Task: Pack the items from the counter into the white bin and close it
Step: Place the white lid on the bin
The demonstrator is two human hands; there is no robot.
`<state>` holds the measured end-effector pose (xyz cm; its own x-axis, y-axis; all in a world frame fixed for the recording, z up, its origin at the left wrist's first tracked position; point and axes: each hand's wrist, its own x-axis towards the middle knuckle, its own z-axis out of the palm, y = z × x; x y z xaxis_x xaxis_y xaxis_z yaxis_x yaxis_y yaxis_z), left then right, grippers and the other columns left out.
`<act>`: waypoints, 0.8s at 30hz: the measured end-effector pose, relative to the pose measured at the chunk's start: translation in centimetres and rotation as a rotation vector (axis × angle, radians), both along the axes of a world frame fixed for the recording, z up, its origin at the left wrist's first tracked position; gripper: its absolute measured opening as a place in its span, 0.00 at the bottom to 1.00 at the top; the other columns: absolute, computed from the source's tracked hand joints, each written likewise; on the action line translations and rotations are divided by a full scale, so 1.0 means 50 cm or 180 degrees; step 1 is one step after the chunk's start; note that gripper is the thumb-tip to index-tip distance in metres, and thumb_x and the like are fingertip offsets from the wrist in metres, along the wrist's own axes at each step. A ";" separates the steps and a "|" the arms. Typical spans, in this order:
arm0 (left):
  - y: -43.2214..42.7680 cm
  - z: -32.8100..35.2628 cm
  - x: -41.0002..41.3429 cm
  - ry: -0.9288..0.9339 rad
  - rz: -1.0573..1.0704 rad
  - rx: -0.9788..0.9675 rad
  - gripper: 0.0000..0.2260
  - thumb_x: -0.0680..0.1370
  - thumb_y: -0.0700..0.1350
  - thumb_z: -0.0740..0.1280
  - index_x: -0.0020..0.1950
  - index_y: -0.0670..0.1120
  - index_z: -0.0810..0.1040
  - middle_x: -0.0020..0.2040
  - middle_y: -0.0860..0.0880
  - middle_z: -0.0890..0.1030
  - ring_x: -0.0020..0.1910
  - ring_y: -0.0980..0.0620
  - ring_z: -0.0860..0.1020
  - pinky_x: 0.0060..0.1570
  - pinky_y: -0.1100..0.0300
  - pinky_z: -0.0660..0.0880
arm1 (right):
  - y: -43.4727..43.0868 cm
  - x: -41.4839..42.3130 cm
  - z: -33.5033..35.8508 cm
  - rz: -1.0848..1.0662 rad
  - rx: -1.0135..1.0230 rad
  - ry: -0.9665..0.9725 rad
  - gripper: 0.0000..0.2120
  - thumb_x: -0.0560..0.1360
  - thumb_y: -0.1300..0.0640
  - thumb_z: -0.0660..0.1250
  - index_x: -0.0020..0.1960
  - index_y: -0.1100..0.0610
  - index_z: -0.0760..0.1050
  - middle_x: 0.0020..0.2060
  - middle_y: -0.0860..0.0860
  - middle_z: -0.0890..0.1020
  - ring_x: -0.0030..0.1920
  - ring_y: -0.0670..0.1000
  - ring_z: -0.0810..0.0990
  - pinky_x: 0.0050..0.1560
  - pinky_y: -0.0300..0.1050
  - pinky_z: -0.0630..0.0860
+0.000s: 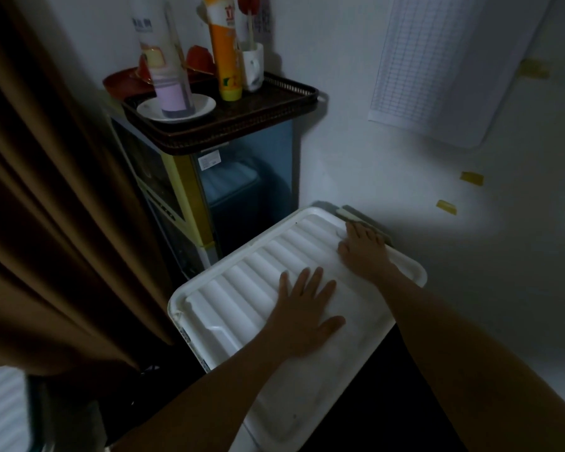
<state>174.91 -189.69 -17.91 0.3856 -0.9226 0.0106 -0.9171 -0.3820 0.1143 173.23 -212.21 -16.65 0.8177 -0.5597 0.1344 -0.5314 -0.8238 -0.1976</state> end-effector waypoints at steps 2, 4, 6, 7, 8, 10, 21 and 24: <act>-0.004 0.003 0.001 0.0045 0.0021 -0.0021 0.36 0.76 0.72 0.39 0.79 0.55 0.44 0.80 0.49 0.40 0.79 0.47 0.38 0.73 0.37 0.35 | -0.004 0.002 0.000 0.0002 0.0039 -0.0034 0.26 0.79 0.49 0.55 0.75 0.57 0.59 0.71 0.58 0.67 0.69 0.60 0.66 0.70 0.57 0.60; -0.006 0.007 0.006 0.0047 0.0041 -0.0055 0.36 0.76 0.72 0.39 0.79 0.55 0.44 0.80 0.49 0.40 0.79 0.47 0.38 0.73 0.37 0.34 | -0.009 0.009 0.003 0.0038 0.0037 -0.0055 0.26 0.79 0.48 0.54 0.75 0.57 0.59 0.71 0.58 0.67 0.69 0.60 0.67 0.70 0.57 0.61; -0.002 0.006 0.014 0.0013 0.0058 -0.0050 0.35 0.76 0.71 0.39 0.80 0.55 0.44 0.80 0.49 0.39 0.78 0.47 0.37 0.73 0.38 0.34 | -0.008 0.021 0.003 0.0085 0.0096 -0.0046 0.26 0.80 0.48 0.54 0.75 0.57 0.59 0.71 0.58 0.67 0.69 0.59 0.67 0.70 0.57 0.61; 0.001 0.003 0.016 0.0007 0.0061 -0.0034 0.35 0.77 0.71 0.39 0.80 0.55 0.44 0.80 0.50 0.39 0.78 0.48 0.36 0.73 0.38 0.34 | -0.004 0.024 -0.001 0.0078 0.0110 -0.0030 0.26 0.80 0.48 0.53 0.75 0.57 0.59 0.71 0.58 0.67 0.69 0.59 0.67 0.70 0.57 0.61; 0.004 0.000 0.019 0.0005 0.0067 -0.0029 0.35 0.77 0.71 0.39 0.80 0.55 0.44 0.80 0.50 0.38 0.78 0.49 0.36 0.73 0.39 0.34 | 0.000 0.026 -0.007 0.0056 0.0071 -0.0027 0.26 0.80 0.48 0.53 0.75 0.57 0.59 0.71 0.58 0.67 0.69 0.59 0.67 0.70 0.56 0.62; 0.006 -0.005 0.025 0.0013 0.0094 -0.0034 0.35 0.76 0.72 0.38 0.79 0.56 0.44 0.80 0.51 0.38 0.78 0.49 0.35 0.73 0.39 0.34 | 0.006 0.029 -0.020 0.0000 -0.0072 -0.0075 0.26 0.80 0.47 0.53 0.75 0.57 0.60 0.70 0.58 0.68 0.68 0.58 0.68 0.70 0.56 0.62; 0.009 -0.008 0.027 0.0004 0.0072 -0.0117 0.33 0.78 0.69 0.38 0.80 0.56 0.46 0.80 0.51 0.41 0.79 0.50 0.39 0.74 0.39 0.37 | 0.006 0.028 -0.021 -0.0263 -0.0013 -0.0102 0.27 0.77 0.45 0.55 0.74 0.53 0.62 0.67 0.57 0.72 0.63 0.60 0.70 0.65 0.58 0.64; 0.015 -0.009 0.030 -0.0032 -0.0046 -0.0047 0.32 0.78 0.69 0.38 0.80 0.56 0.44 0.80 0.51 0.39 0.78 0.50 0.36 0.74 0.39 0.35 | 0.006 0.017 -0.024 -0.0316 -0.0095 -0.0205 0.25 0.79 0.47 0.54 0.73 0.54 0.63 0.66 0.58 0.73 0.63 0.61 0.71 0.65 0.57 0.65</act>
